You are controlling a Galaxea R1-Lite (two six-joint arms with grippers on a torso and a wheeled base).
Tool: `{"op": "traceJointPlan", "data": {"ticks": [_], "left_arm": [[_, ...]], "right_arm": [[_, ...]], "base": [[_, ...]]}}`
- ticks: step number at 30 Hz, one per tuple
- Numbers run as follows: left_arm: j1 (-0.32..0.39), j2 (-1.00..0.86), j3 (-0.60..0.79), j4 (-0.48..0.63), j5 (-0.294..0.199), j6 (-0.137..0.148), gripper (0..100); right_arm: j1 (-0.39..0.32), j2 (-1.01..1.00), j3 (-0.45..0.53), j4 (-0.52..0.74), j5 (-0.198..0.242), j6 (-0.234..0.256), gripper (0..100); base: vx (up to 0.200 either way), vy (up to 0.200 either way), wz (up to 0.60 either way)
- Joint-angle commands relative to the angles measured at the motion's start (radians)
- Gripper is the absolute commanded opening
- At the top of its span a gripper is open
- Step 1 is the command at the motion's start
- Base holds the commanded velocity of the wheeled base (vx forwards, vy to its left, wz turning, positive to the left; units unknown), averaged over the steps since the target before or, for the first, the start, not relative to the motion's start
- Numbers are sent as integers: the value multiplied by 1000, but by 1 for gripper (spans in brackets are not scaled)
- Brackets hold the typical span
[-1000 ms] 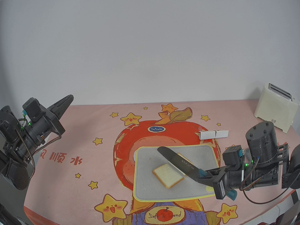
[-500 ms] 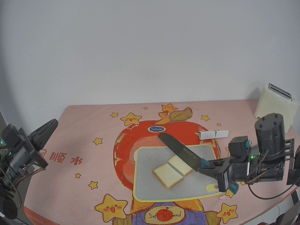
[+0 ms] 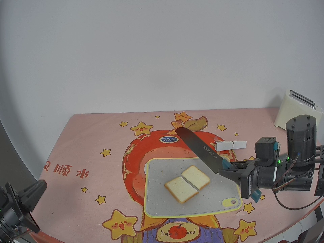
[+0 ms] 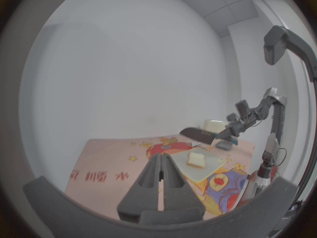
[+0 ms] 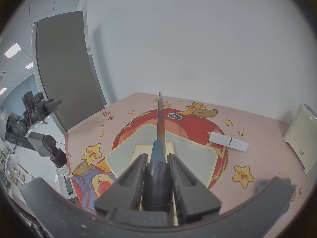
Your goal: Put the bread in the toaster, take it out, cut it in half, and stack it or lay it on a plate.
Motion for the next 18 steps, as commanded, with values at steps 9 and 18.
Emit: {"op": "traceJointPlan", "data": {"ticks": [9, 18], "left_arm": [[-10, -518, 18, 570, 437, 68, 0], [-9, -518, 18, 570, 437, 69, 100]], "right_arm": [[-12, -57, 11, -21, -13, -2, 0], [-10, -72, 15, -20, -14, -2, 0]], "base": [[0, 0, 0], [0, 0, 0]]}}
